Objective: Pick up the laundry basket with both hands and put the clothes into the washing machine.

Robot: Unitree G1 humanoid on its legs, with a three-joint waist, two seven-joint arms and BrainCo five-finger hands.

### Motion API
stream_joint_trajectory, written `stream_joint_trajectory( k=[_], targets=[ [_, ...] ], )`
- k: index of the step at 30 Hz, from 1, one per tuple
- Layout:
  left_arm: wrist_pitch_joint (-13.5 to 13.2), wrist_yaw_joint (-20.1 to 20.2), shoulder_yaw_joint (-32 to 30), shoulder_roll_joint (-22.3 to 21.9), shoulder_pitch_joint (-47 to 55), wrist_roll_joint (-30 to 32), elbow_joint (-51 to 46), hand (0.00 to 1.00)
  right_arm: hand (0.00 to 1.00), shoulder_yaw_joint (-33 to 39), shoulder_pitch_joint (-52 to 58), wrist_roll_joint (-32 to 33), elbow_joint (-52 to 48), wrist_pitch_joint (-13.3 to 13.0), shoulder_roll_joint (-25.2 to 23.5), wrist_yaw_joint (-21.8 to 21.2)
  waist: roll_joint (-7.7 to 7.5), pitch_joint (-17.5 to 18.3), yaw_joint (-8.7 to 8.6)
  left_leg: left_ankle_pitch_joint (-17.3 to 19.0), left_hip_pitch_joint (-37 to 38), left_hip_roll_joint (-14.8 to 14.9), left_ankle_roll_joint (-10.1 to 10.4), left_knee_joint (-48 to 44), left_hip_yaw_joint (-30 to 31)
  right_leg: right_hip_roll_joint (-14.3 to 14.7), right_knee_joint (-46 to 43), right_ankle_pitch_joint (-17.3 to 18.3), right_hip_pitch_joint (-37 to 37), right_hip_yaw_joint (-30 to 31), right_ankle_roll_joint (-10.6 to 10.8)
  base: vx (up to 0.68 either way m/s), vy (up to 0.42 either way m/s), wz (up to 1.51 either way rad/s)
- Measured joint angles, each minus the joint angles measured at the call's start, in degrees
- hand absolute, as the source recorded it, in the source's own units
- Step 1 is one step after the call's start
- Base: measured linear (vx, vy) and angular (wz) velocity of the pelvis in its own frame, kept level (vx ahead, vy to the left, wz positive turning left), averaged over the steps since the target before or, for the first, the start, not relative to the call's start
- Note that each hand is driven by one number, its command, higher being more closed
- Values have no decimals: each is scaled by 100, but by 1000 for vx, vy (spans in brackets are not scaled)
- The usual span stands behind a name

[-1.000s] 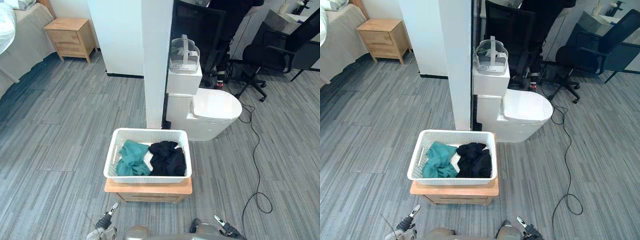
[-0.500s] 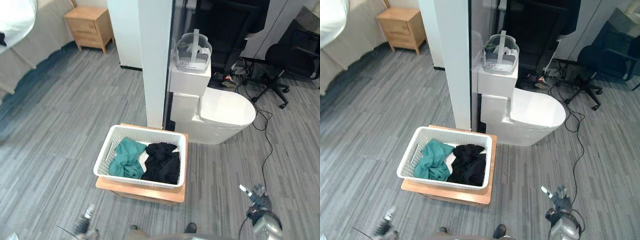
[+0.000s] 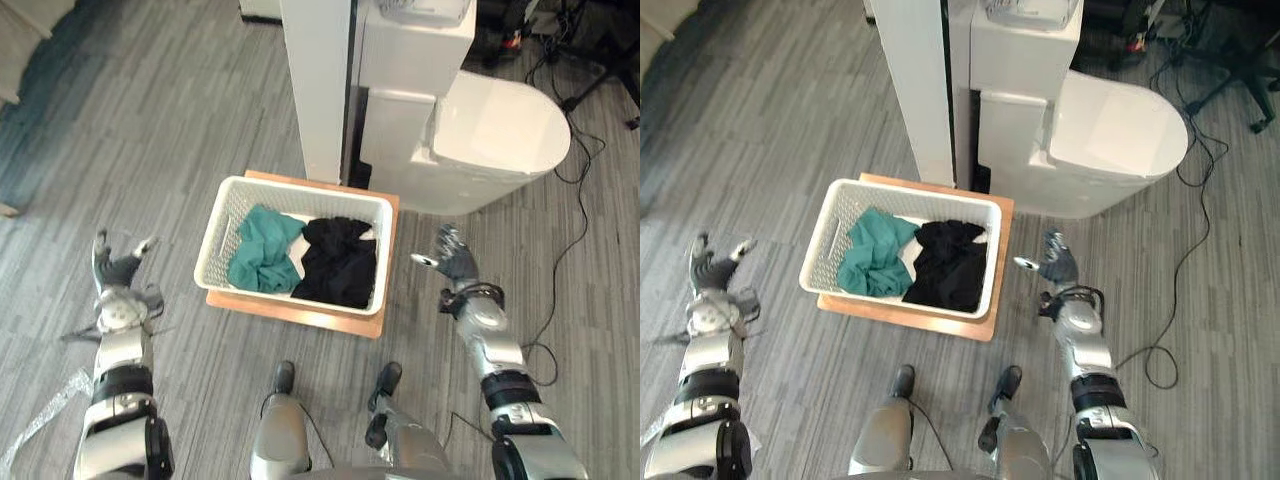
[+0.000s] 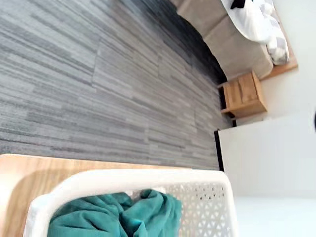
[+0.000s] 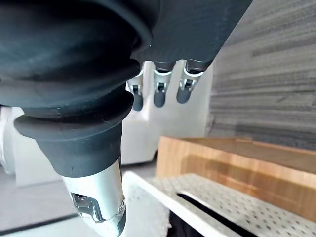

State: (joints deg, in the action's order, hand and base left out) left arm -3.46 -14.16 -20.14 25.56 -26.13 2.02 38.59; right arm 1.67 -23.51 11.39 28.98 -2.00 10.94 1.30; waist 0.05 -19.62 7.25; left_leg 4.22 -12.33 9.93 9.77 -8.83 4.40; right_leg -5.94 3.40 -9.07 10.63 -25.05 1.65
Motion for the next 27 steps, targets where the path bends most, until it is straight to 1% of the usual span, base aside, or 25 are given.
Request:
stream_joint_trajectory(
  k=[3, 5, 6, 8, 11, 14, 17, 19, 21, 23, 24, 27],
  targets=[
    [80, -54, 420, 0, -506, 161, 63, 0, 0, -411, -348, 0, 104, 9, -170, 4, -35, -322, 11, 9, -236, -13, -4, -229, 26, -23, -45, -64, 139, -6, -26, -121, 24, 2],
    [89, -111, 581, -1, -724, 237, 165, 0, 0, -612, -459, -1, 118, 12, -249, 7, -24, -411, 21, 12, -358, -8, -3, -322, 44, -17, -94, -74, 229, -13, -40, -80, 5, 0],
    [108, -135, 662, -2, -867, 314, 264, 0, 0, -694, -526, 2, 121, 0, -352, 97, -28, -471, 28, 12, -435, 3, -3, -361, 43, -13, -137, -83, 309, -5, -53, -87, 9, -3],
    [161, -204, 860, -4, -1025, 349, 438, 0, 0, -780, -651, 0, 199, 8, -376, 125, -34, -492, 17, 14, -604, 4, -3, -441, 43, -10, -133, -130, 441, 0, -91, -60, 17, -4],
    [247, -236, 1100, -11, -1312, 465, 717, 0, 0, -1000, -935, -1, 600, 13, -418, 151, -40, -571, -2, 20, -799, 16, -7, -577, 51, 8, -129, -187, 571, 6, -103, -21, 15, -3],
    [313, -238, 1353, -30, -1678, 553, 965, 0, 0, -995, -1259, 0, 880, 29, -447, 231, -57, -622, -16, 24, -1060, 26, -4, -723, 108, 34, -114, -253, 734, -17, -137, -39, 26, 2],
    [322, -349, 1516, -38, -2062, 672, 1260, 0, 0, -945, -1663, 21, 1227, 42, -445, 321, -61, -703, -11, 24, -1252, 33, -2, -831, 149, 56, -91, -306, 850, -27, -126, -23, 25, 1],
    [326, -360, 1607, 21, -2294, 774, 1445, 0, 0, -920, -1872, 60, 1300, 38, -436, 400, -62, -703, -17, 27, -1417, 50, 2, -929, 190, 83, -73, -343, 941, -39, -96, -37, 37, 2],
    [332, -358, 1711, 121, -2576, 777, 1630, 0, 0, -805, -2233, 166, 1448, 13, -413, 439, -66, -705, -19, 26, -1644, 79, 3, -1028, 195, 96, -19, -433, 1107, -38, -112, -62, 50, -5],
    [356, -354, 1806, 202, -2751, 777, 1745, 0, 0, -751, -2473, 204, 1563, -4, -380, 479, -77, -712, -24, 26, -1771, 83, 2, -1064, 184, 96, -13, -441, 1212, -24, -102, -74, 50, -7],
    [418, -350, 1837, 232, -2949, 777, 1853, 0, 0, -669, -2709, 205, 1749, -13, -376, 487, -81, -713, -23, 26, -1889, 92, 2, -1129, 186, 104, -12, -470, 1295, -22, -61, -75, 54, -5],
    [463, -318, 1968, 294, -3261, 776, 2051, 0, 0, -490, -3040, 208, 1943, -12, -377, 508, -95, -720, -35, 24, -2076, 96, 2, -1205, 185, 100, -5, -514, 1441, -17, -1, -77, 62, -2]
  ],
)
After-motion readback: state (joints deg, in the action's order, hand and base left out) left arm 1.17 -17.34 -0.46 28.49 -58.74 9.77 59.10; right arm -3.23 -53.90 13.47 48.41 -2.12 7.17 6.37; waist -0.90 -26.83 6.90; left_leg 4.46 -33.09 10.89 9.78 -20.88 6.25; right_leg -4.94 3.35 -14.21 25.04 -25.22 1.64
